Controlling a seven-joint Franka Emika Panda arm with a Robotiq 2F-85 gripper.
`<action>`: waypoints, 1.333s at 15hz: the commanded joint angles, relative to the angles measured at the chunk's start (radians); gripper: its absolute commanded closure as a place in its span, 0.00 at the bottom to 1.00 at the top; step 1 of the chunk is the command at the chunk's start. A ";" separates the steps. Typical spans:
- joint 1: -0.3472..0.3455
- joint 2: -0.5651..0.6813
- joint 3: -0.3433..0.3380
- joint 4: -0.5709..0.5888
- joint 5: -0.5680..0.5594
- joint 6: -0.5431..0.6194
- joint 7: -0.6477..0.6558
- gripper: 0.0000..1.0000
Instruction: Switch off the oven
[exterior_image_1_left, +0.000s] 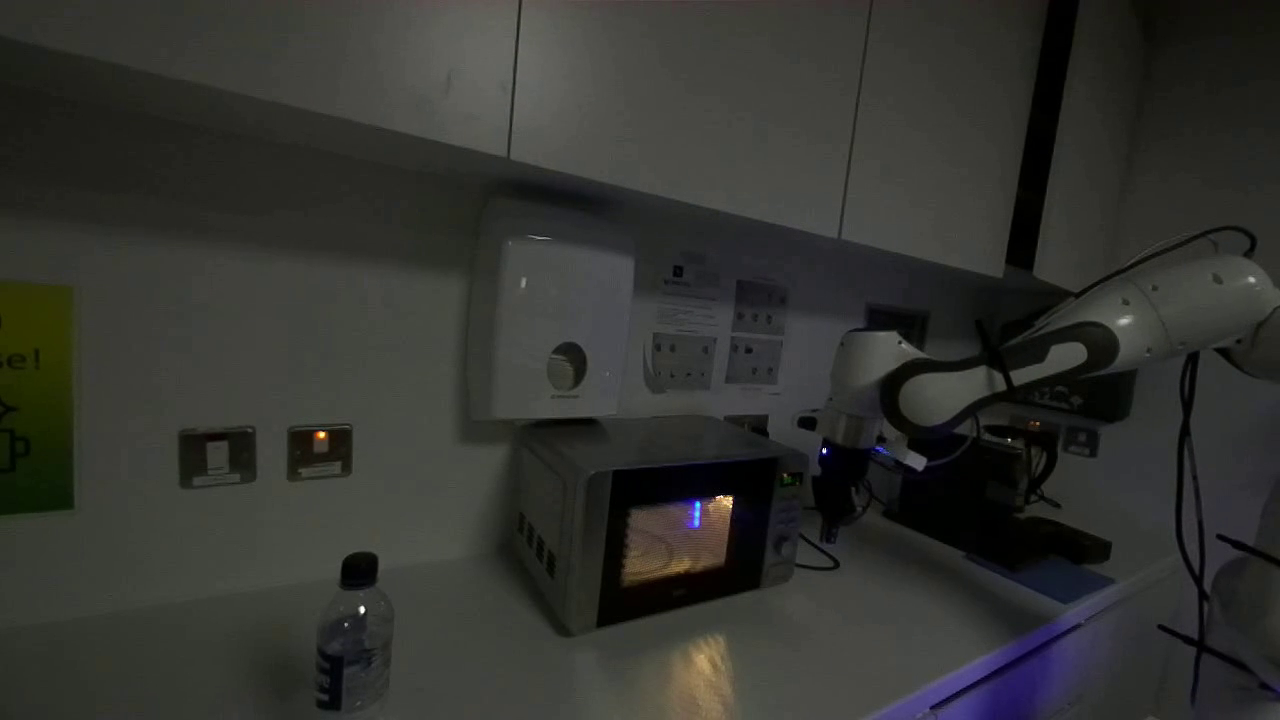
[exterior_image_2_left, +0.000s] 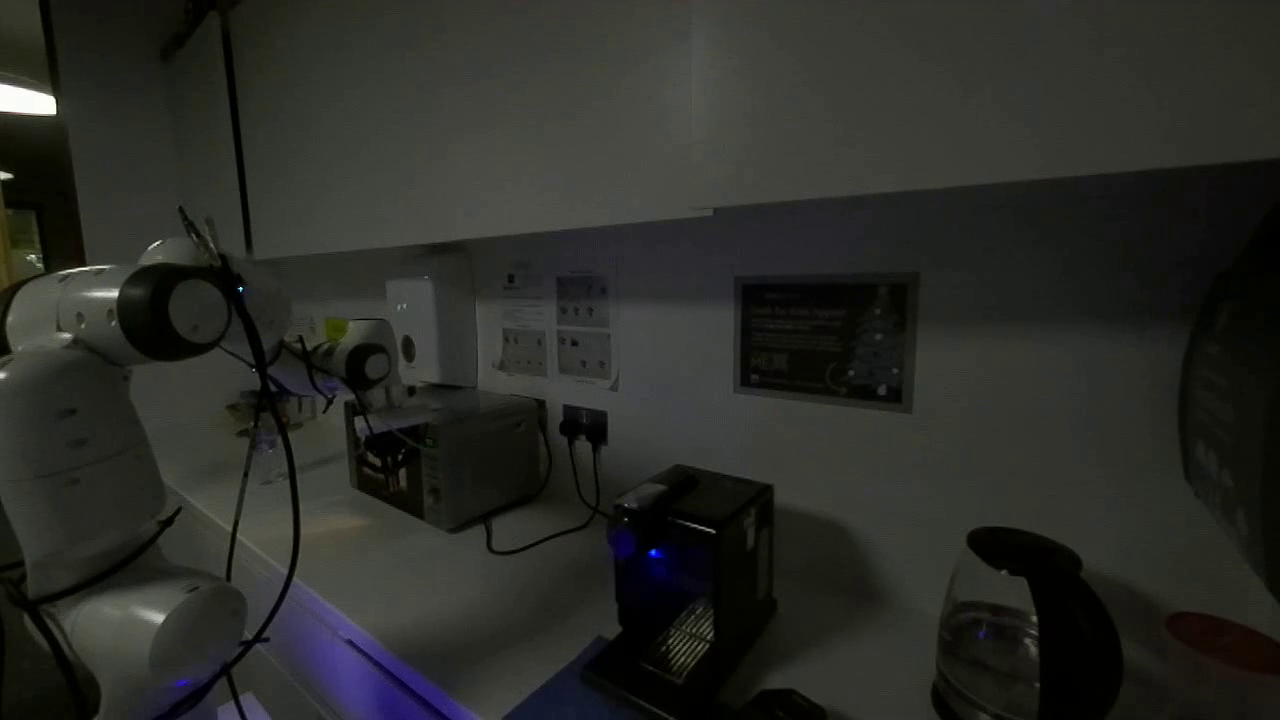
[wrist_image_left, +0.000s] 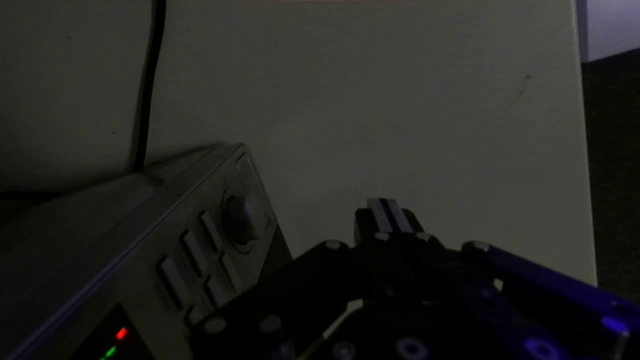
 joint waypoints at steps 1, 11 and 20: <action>-0.001 0.001 0.001 0.003 0.000 -0.002 -0.001 0.99; 0.003 0.054 0.004 0.019 0.010 0.004 -0.037 1.00; 0.018 0.096 0.074 0.018 -0.064 -0.029 -0.003 1.00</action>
